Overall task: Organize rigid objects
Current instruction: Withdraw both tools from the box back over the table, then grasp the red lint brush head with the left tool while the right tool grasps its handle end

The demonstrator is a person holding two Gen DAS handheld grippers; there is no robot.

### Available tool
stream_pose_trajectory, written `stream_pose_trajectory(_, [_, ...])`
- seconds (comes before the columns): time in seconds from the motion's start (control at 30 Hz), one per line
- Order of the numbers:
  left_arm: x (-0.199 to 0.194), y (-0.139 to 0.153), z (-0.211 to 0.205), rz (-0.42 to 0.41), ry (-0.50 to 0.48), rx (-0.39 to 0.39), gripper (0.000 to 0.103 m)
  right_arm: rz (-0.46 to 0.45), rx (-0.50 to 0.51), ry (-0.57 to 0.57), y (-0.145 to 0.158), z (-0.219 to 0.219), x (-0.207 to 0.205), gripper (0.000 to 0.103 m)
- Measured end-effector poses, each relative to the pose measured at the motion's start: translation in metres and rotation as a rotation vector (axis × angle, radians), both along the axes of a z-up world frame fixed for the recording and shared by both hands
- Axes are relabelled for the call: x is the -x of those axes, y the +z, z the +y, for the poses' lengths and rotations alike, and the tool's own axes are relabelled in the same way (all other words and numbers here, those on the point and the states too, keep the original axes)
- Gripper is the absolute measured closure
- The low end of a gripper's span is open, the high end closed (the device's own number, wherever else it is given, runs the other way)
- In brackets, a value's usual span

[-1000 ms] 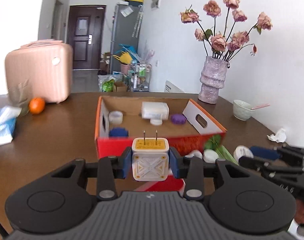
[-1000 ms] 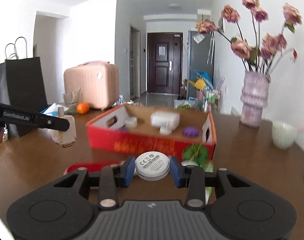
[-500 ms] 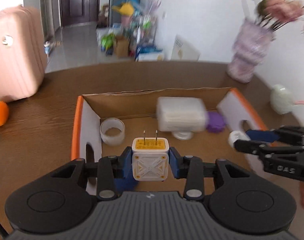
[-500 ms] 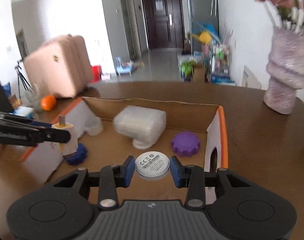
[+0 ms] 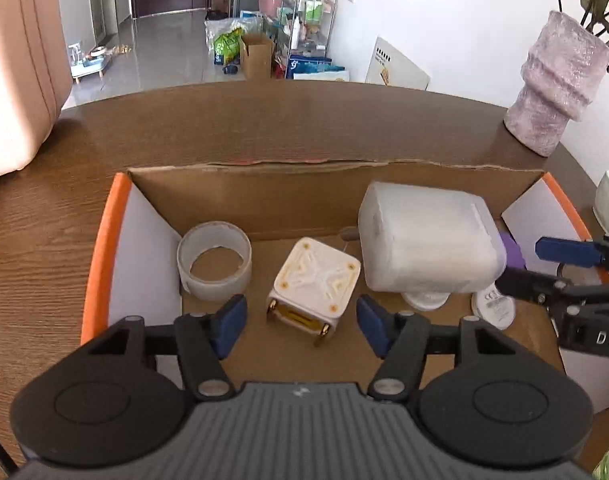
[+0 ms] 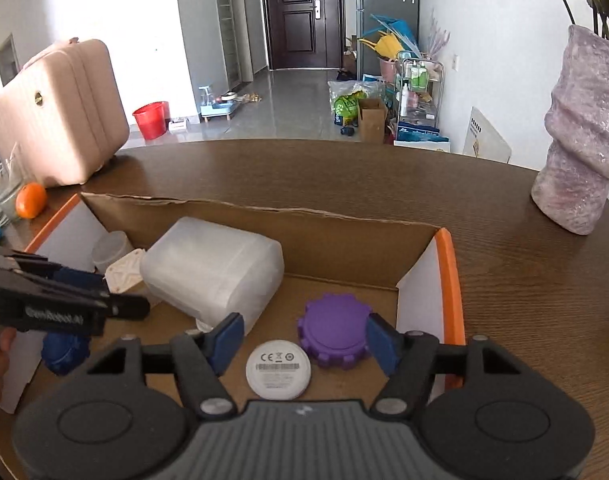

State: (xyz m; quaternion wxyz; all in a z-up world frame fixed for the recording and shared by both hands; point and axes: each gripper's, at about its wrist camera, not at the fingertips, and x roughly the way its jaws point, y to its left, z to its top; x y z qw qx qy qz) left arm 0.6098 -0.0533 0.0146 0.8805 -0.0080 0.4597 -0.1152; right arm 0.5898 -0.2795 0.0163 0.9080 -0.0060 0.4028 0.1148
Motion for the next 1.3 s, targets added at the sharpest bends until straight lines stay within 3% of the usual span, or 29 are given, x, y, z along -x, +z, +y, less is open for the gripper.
stream_pose_trajectory(0.1, [0.002,-0.001,0.003,0.006,-0.001,0.004,0.04,0.001,0.001,-0.003,0.002,-0.002,-0.003,0.037])
stream_pose_trajectory(0.27, [0.013,0.018,-0.002,-0.064,0.013,-0.024,0.039,-0.008,0.004,-0.022,0.003,-0.002,-0.005,0.037])
stream_pose_trajectory(0.4, [0.027,0.047,0.003,-0.104,0.016,-0.011,0.036,-0.03,0.049,-0.035,0.012,0.0,0.008,0.037])
stream_pose_trajectory(0.57, [0.076,0.097,0.013,-0.199,0.016,-0.014,0.034,-0.095,0.013,-0.03,0.054,-0.004,0.045,0.034])
stream_pose_trajectory(0.77, [0.154,0.148,0.021,-0.322,0.017,-0.001,0.025,-0.226,0.004,-0.009,0.108,-0.006,0.116,0.018])
stream_pose_trajectory(0.87, [0.201,0.158,0.027,-0.37,0.022,0.015,0.021,-0.263,0.004,0.007,0.12,-0.009,0.159,0.018])
stream_pose_trajectory(1.0, [0.261,0.157,0.036,-0.416,0.044,0.03,0.016,-0.323,-0.014,0.024,0.13,-0.019,0.223,0.016])
stream_pose_trajectory(1.13, [0.321,0.153,0.047,-0.509,0.11,-0.007,0.005,-0.397,-0.03,0.044,0.134,-0.026,0.285,0.011])
stream_pose_trajectory(1.2, [0.349,0.147,0.051,-0.552,0.121,-0.027,0.003,-0.422,-0.024,0.049,0.132,-0.026,0.31,0.009])
stream_pose_trajectory(1.3, [0.39,0.131,0.066,-0.58,0.158,0.004,0.0,-0.462,-0.012,0.047,0.118,-0.024,0.352,0.007])
